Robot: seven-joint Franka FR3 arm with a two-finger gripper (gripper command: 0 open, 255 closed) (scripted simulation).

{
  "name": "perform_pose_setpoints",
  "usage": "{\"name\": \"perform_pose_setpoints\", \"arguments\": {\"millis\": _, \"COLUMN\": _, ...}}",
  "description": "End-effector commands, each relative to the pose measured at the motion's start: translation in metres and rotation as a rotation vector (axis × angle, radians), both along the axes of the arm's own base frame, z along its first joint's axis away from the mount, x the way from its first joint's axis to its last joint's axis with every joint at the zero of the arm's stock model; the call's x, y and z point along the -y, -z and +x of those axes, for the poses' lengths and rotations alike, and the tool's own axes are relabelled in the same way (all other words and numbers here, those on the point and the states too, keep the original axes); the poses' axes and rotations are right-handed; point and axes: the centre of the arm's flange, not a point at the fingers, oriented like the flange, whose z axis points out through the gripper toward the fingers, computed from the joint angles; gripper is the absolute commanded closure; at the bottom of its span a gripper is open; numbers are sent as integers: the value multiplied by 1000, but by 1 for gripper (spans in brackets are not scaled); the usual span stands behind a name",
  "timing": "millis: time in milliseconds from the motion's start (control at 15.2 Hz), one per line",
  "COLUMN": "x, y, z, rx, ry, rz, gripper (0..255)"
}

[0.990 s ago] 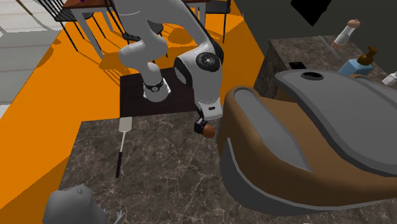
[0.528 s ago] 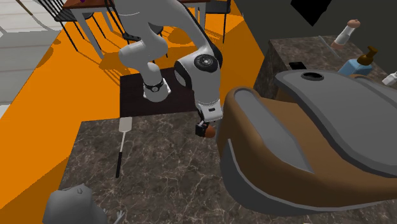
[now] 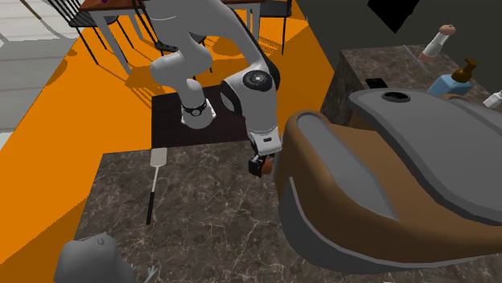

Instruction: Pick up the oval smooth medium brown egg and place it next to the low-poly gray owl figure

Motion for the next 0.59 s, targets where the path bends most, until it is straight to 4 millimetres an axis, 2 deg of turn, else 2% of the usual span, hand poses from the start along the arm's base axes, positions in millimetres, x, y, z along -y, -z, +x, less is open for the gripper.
{"name": "perform_pose_setpoints", "arguments": {"millis": 0, "x": -9, "y": 36, "z": -14, "rx": -131, "ry": -16, "rz": -56, "gripper": 255}}
{"name": "perform_pose_setpoints", "arguments": {"millis": 132, "x": -15, "y": 36, "z": -12, "rx": -131, "ry": -16, "rz": -56, "gripper": 255}}
{"name": "perform_pose_setpoints", "arguments": {"millis": 198, "x": -17, "y": 24, "z": -15, "rx": -131, "ry": -15, "rz": -58, "gripper": 255}}
{"name": "perform_pose_setpoints", "arguments": {"millis": 264, "x": -19, "y": 19, "z": -9, "rx": -131, "ry": -16, "rz": -57, "gripper": 255}}
{"name": "perform_pose_setpoints", "arguments": {"millis": 330, "x": -11, "y": 17, "z": -13, "rx": -131, "ry": -16, "rz": -56, "gripper": 255}}
{"name": "perform_pose_setpoints", "arguments": {"millis": 396, "x": -15, "y": 21, "z": -9, "rx": -131, "ry": -16, "rz": -57, "gripper": 255}}
{"name": "perform_pose_setpoints", "arguments": {"millis": 528, "x": -18, "y": 16, "z": -18, "rx": -132, "ry": -15, "rz": -58, "gripper": 255}}
